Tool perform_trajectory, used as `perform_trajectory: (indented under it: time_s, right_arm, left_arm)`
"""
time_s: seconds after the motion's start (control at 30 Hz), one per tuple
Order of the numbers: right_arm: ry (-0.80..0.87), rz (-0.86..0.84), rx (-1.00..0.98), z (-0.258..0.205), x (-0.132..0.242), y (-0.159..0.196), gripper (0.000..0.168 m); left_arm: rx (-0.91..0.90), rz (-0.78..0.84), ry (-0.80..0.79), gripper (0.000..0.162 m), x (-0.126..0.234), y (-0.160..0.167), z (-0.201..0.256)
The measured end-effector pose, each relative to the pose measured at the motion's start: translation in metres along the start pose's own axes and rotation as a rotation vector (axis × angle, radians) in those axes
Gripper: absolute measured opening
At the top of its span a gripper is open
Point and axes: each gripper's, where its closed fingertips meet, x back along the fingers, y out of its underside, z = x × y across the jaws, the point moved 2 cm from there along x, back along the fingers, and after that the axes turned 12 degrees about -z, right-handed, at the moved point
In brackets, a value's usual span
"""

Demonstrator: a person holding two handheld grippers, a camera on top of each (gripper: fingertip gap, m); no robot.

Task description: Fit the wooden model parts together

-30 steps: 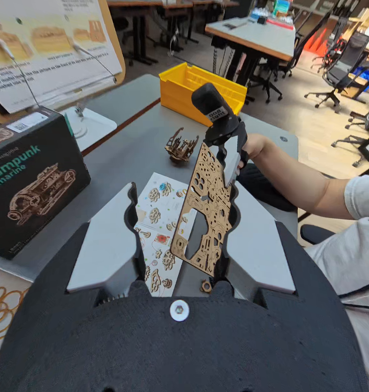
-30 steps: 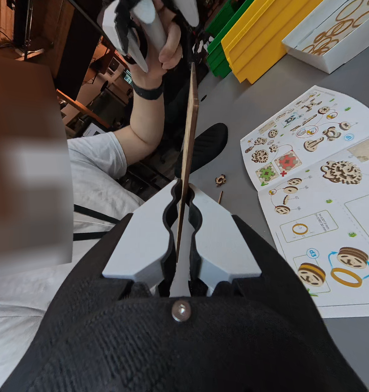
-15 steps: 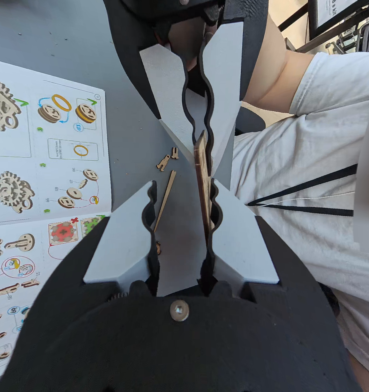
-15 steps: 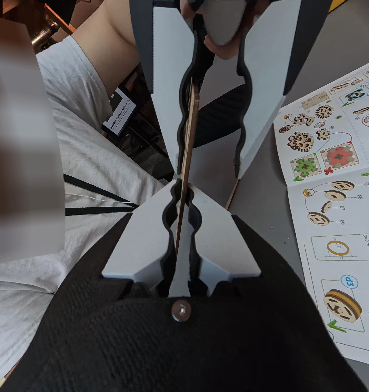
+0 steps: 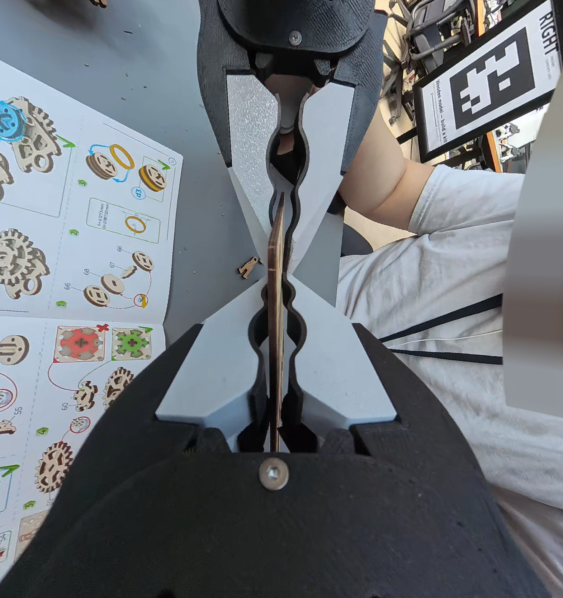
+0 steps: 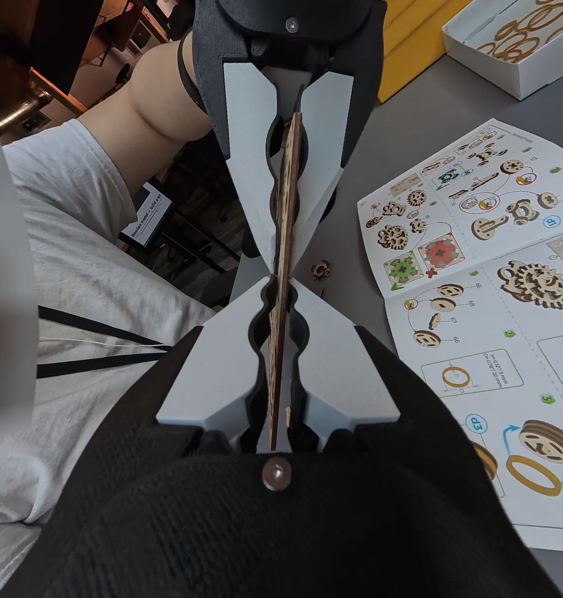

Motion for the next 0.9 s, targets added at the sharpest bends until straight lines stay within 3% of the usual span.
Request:
perform_trajectory:
  time_s: [0.6, 0.9]
  right_arm:
    - [-0.039, -0.048, 0.029, -0.005, -0.011, 0.004, 0.001]
    - [0.007, -0.059, 0.031, -0.002, -0.013, 0.005, 0.001]
  left_arm:
    - [0.003, -0.063, 0.043, 0.001, -0.003, 0.013, 0.004]
    - [0.009, -0.080, -0.028, 0.001, -0.003, 0.015, 0.001]
